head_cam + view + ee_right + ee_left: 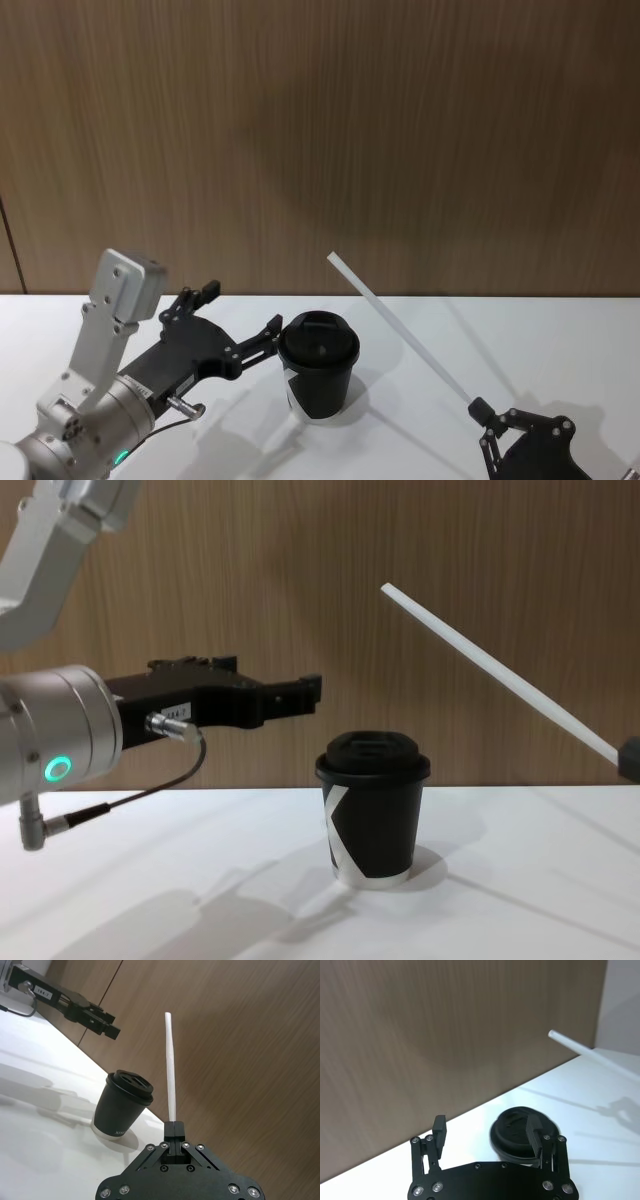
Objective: Pick up the straw with one hand, pass it to the other hand, and insert it into the cup.
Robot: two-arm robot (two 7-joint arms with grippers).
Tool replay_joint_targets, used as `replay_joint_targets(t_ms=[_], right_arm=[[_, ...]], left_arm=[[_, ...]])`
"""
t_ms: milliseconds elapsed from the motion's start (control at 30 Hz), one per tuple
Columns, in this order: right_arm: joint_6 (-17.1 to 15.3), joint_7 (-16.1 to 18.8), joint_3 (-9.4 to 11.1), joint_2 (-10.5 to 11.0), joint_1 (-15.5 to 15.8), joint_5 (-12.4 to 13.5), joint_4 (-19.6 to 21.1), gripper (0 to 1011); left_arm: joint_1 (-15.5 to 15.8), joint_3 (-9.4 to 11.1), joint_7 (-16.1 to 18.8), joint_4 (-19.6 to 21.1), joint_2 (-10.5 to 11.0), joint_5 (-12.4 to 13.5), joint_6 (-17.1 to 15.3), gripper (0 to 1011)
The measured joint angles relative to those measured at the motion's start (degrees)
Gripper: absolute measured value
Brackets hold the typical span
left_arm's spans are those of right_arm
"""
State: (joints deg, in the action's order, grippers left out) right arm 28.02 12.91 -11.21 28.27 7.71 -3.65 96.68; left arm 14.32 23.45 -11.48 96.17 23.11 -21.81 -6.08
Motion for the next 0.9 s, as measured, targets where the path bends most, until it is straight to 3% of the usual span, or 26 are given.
replay_joint_targets(t_ms=[633,900], right_arm=[[0.2,0.0,0.0,-0.1,0.0,-0.1,0.0,1],[0.2,0.0,0.0,-0.1,0.0,-0.1,0.0,0]], left_arm=[[2.3,-2.3,-13.7,0.4,0.2,-17.4,-11.4,1000],[3.7,-1.5,-17.5,-1.2,-0.8,-21.3,-13.5,1000]])
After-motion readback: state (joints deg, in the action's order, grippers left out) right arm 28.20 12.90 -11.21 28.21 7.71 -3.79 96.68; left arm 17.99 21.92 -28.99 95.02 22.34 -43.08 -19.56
